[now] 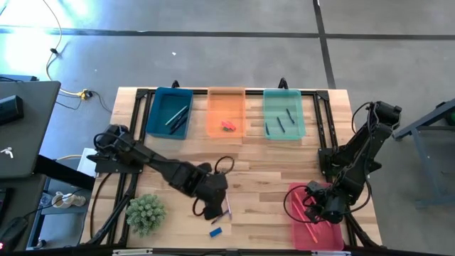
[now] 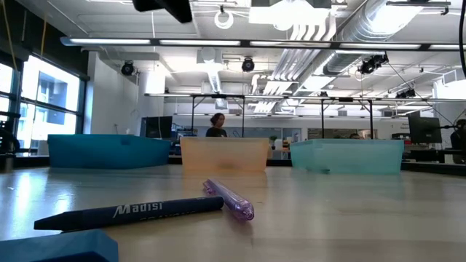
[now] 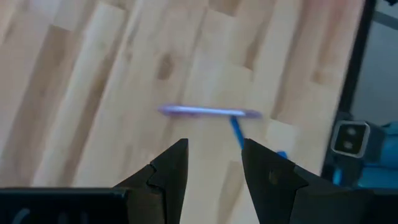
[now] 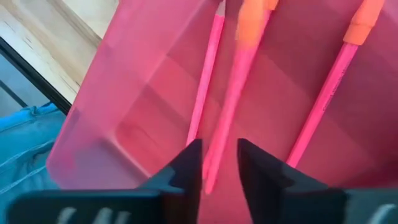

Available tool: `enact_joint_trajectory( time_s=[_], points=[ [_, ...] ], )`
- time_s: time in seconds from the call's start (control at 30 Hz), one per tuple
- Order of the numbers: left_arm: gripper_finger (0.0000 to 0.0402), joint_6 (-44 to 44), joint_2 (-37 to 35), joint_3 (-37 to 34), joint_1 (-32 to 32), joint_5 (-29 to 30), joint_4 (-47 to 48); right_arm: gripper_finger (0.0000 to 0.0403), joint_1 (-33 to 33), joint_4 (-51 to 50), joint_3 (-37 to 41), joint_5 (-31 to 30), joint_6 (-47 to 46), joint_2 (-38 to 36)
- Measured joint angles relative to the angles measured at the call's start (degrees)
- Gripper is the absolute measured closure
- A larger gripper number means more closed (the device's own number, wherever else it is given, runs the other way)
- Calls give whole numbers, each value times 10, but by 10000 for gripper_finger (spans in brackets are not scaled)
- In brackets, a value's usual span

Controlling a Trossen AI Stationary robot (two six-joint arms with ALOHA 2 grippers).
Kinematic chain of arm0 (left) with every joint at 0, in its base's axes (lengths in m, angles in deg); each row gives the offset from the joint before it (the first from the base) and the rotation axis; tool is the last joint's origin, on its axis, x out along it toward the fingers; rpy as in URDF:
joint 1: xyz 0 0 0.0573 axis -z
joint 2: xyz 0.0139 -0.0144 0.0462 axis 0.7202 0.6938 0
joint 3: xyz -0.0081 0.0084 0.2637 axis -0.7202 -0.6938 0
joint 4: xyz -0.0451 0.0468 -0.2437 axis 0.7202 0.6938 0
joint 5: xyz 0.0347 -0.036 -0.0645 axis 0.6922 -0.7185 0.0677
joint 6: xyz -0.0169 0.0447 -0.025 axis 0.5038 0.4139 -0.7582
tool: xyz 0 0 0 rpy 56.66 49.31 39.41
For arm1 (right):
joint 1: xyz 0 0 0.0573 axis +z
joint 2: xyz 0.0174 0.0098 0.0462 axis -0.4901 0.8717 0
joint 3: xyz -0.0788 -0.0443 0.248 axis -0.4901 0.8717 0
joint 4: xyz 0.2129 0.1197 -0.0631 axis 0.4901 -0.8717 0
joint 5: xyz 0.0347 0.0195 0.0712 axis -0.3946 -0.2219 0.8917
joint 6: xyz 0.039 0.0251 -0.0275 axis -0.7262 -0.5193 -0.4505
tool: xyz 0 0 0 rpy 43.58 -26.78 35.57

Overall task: Sort crayons/erasers/pens/pencils in bins
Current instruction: Put the pink colored pencil into the pink bin, then put the blue crayon into the green bin

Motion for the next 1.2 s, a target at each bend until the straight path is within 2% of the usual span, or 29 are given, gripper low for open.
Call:
enact_joint_trajectory(
  time_s=[0.13, 0.27, 0.43, 0.73, 0.93, 1.1, 1.2],
  points=[
    [261, -27, -1, 0, 27, -1, -1, 265, 0, 1, 0, 0, -7, 0],
    [261, -63, -1, 0, 57, 0, -1, 246, 0, 0, -4, 0, -44, 0],
    [261, -118, -1, 0, 94, 11, 0, 243, 1, -33, -47, -19, -43, 0],
    [261, -215, -1, 0, 137, 48, -1, 242, 1, -210, -171, -113, -15, 0],
    [261, -293, 2, 1, 144, 79, -1, 242, 1, -324, -221, -172, -5, 0],
    [261, -375, 24, 1, 144, 79, -8, 242, 1, -353, -230, -179, 7, 0],
    [261, -389, 39, 1, 143, 80, -15, 242, 1, -353, -229, -165, 16, 0]
  ],
)
